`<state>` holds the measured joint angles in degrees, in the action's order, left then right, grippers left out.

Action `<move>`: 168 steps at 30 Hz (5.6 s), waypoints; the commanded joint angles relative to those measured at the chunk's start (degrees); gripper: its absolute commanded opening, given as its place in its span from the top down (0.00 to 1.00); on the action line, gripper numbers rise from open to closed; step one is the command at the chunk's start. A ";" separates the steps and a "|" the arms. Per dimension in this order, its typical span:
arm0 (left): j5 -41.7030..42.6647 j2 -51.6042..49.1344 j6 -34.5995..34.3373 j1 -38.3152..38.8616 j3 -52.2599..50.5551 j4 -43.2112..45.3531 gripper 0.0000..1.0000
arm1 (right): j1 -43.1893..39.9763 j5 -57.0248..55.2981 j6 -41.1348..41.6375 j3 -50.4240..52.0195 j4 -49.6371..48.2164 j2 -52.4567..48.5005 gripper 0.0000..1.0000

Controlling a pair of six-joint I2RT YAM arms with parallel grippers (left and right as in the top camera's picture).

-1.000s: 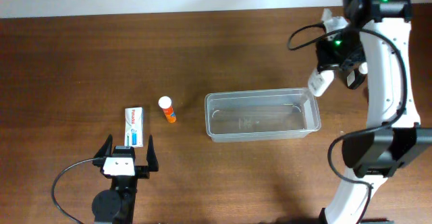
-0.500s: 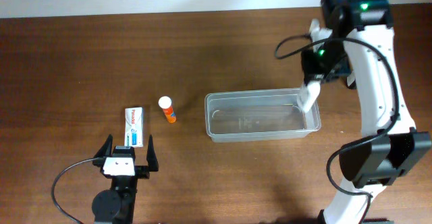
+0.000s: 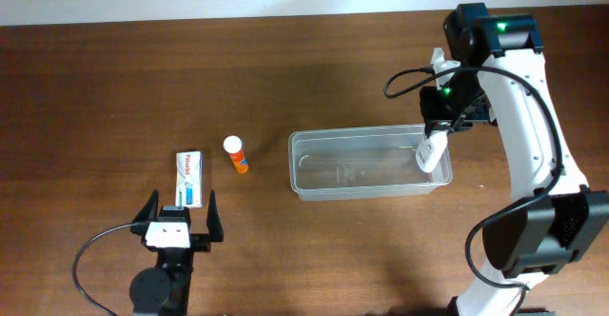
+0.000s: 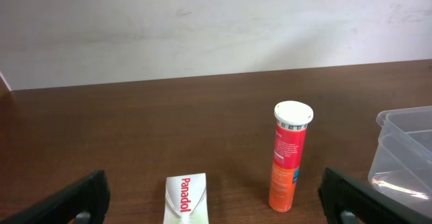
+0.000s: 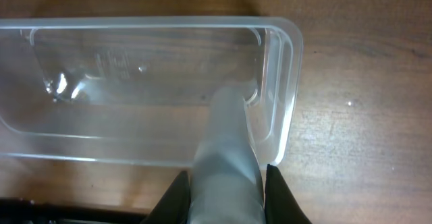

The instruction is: Pack container

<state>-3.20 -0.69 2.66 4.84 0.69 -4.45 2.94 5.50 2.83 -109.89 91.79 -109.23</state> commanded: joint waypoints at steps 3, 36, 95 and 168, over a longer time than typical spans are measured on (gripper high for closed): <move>0.44 0.39 0.90 -0.24 -0.15 -0.15 0.01 | 0.44 -0.83 0.28 2.71 -2.71 1.79 0.94; 0.44 0.39 0.90 -0.24 -0.15 -0.15 0.01 | -1.84 -1.40 1.09 20.96 -24.37 1.79 0.88; 0.44 0.39 0.90 -0.24 -0.15 -0.15 0.01 | -26.23 -3.13 -24.44 -5.42 -25.83 -16.28 0.21; 0.44 0.39 0.90 -0.24 -0.15 -0.15 0.01 | -2.43 2.45 -0.20 -5.03 4.26 19.93 0.87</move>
<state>-3.20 -0.67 2.63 4.84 0.69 -4.47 -3.25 9.96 -1.28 -121.21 96.99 -91.11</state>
